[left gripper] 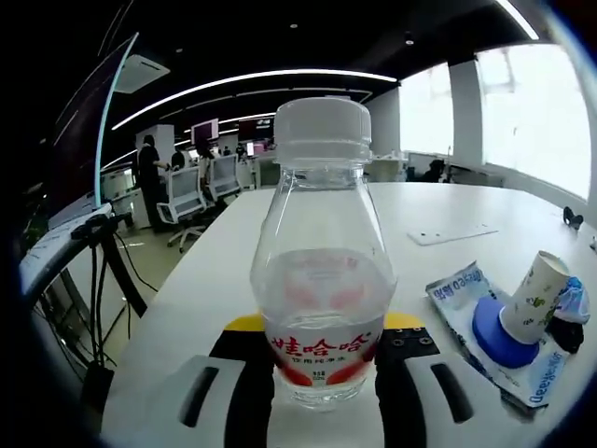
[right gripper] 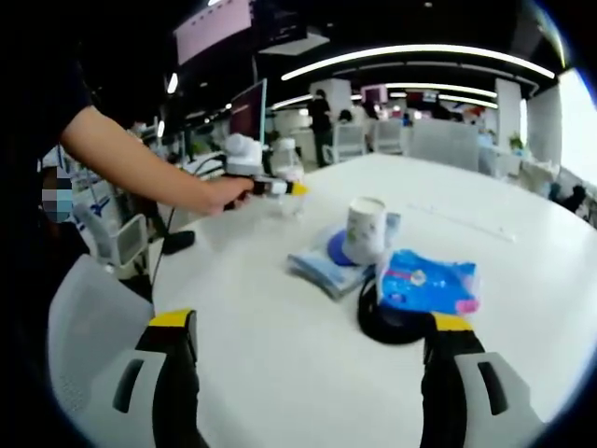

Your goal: Arrange the tabletop items into an orderly group along one side of the table until the central work area is clear of visible clutter.

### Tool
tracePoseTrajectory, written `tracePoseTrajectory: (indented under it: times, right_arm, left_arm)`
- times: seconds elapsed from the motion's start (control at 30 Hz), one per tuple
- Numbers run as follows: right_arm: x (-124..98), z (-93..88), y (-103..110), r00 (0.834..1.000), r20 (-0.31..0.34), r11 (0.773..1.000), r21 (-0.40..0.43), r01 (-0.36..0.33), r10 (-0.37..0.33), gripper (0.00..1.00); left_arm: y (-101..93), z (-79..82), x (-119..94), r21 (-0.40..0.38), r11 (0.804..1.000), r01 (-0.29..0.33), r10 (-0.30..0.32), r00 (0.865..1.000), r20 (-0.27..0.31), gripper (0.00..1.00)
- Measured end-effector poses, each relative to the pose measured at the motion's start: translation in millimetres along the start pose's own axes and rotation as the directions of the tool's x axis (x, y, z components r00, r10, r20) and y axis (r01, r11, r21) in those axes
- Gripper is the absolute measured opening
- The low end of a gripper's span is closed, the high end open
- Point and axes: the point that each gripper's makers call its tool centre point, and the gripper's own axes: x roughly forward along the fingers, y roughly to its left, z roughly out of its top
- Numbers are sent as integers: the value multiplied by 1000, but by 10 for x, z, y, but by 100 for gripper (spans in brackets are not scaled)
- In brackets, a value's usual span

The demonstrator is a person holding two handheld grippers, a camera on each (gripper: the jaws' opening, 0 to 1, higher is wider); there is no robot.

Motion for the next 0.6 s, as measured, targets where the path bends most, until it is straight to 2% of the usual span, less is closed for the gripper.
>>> tracePoseTrajectory:
  times: [0.27, 0.4, 0.6]
  right_arm:
    - [-9, -36, -31, 1000, -9, 1000, 2, 10, -10, 99]
    - [-6, -59, -30, 1000, -12, 1000, 10, 12, -12, 98]
    - [15, -65, 16, 1000, -14, 1000, 7, 8, -8, 98]
  left_arm:
    - [51, 46, 61, -22, 1000, 4, -4, 1000, -1, 41]
    - [63, 66, 97, -10, 1000, 17, -17, 1000, -4, 41]
    - [158, 75, 162, -41, 999, -1, 1, 1000, -5, 41]
